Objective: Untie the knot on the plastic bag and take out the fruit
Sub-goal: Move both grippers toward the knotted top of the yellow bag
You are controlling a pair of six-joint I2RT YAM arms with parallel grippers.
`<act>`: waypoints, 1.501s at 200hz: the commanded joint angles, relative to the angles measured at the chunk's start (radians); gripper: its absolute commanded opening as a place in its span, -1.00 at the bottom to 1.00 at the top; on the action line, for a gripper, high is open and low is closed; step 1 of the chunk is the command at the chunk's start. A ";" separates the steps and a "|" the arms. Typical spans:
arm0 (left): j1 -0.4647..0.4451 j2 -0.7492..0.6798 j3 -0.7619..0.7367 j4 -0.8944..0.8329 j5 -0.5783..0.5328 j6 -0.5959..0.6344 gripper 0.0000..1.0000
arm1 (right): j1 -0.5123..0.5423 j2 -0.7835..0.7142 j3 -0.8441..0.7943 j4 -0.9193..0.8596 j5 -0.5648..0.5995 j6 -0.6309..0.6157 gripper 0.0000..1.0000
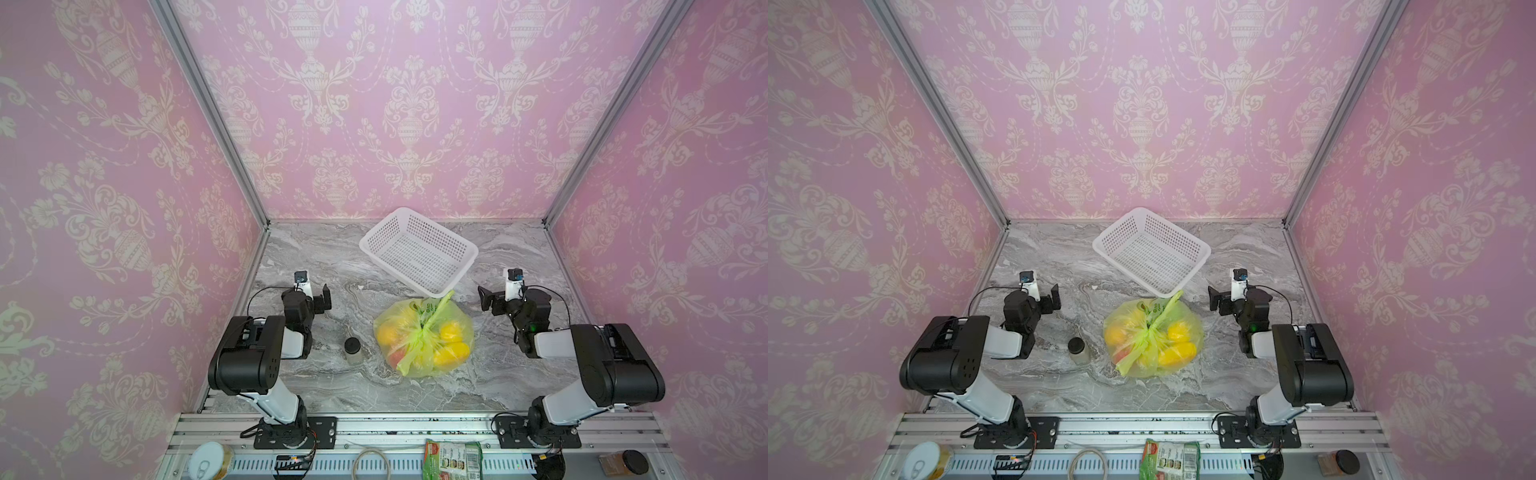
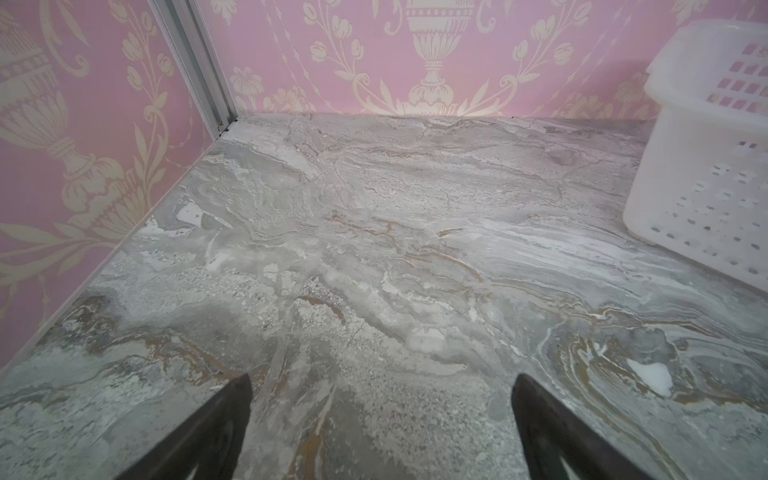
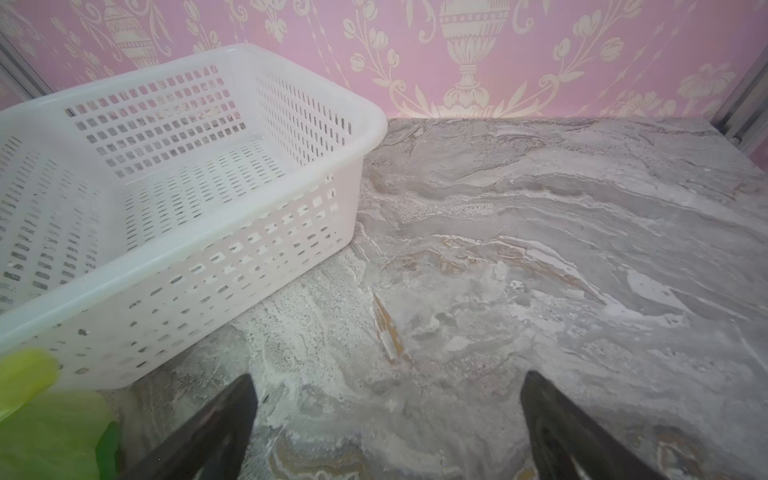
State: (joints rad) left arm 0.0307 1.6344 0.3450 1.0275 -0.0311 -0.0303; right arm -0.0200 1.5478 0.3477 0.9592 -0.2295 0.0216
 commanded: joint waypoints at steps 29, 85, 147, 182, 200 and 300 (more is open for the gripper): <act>0.003 0.001 0.008 -0.013 0.013 0.027 0.99 | -0.005 -0.002 -0.001 0.021 -0.012 -0.021 1.00; 0.003 0.001 0.008 -0.014 0.012 0.027 0.99 | -0.006 -0.003 0.000 0.019 -0.013 -0.021 1.00; -0.047 -0.167 0.085 -0.299 -0.166 0.037 0.99 | -0.006 -0.315 -0.074 -0.173 0.267 0.117 1.00; -0.069 -0.426 0.256 -0.722 -0.201 -0.290 0.98 | -0.007 -0.611 -0.025 -0.607 0.582 0.386 1.00; -0.067 -0.547 0.272 -0.830 0.091 -0.327 0.99 | -0.011 -0.759 -0.008 -0.855 0.624 0.566 1.00; -0.009 -0.892 0.208 -1.066 0.124 -0.722 0.99 | 0.018 -1.057 0.154 -1.052 0.165 0.567 1.00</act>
State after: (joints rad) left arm 0.0181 0.7265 0.6346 0.0120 0.0738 -0.6346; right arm -0.0376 0.4435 0.3119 0.0849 0.0933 0.5549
